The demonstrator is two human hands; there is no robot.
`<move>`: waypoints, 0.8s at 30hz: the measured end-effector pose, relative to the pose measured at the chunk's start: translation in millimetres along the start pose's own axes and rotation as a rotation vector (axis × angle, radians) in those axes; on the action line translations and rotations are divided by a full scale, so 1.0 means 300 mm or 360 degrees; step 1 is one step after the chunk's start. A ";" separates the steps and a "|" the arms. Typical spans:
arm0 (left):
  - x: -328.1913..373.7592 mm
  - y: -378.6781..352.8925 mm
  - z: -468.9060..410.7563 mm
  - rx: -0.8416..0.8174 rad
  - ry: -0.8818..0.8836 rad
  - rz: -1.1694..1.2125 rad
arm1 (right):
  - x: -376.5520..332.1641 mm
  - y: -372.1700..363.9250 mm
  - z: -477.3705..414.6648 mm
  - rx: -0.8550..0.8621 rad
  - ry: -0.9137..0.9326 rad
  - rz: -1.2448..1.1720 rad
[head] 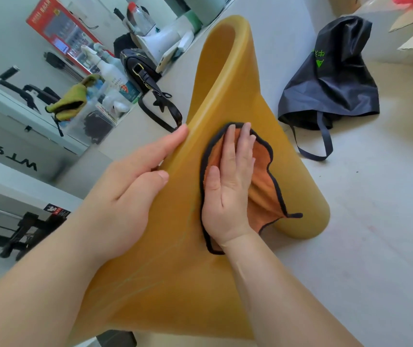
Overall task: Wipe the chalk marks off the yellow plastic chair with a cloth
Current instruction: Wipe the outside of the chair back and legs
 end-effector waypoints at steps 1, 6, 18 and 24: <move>-0.001 0.000 0.002 0.0000 -0.0015 0.0005 | -0.030 -0.016 0.013 0.0043 -0.0003 -0.0012; -0.006 0.009 -0.005 -0.0064 -0.0020 -0.0051 | -0.058 -0.085 0.206 0.0083 -0.0151 0.0008; -0.014 0.002 -0.006 -0.0016 -0.0163 -0.0073 | -0.137 -0.018 -0.043 0.0002 -0.0280 -0.0012; -0.024 0.004 -0.007 0.0025 -0.0110 -0.0145 | 0.109 -0.017 0.097 0.0089 -0.0371 -0.0048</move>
Point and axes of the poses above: each hand's wrist, its own z-axis away from the middle knuckle, its own y-axis out of the back of the hand, x = y × z, the point moved 2 cm from there along -z, towards the middle knuckle, and after that the axes turned 6 degrees about y, right-handed, at the moved point
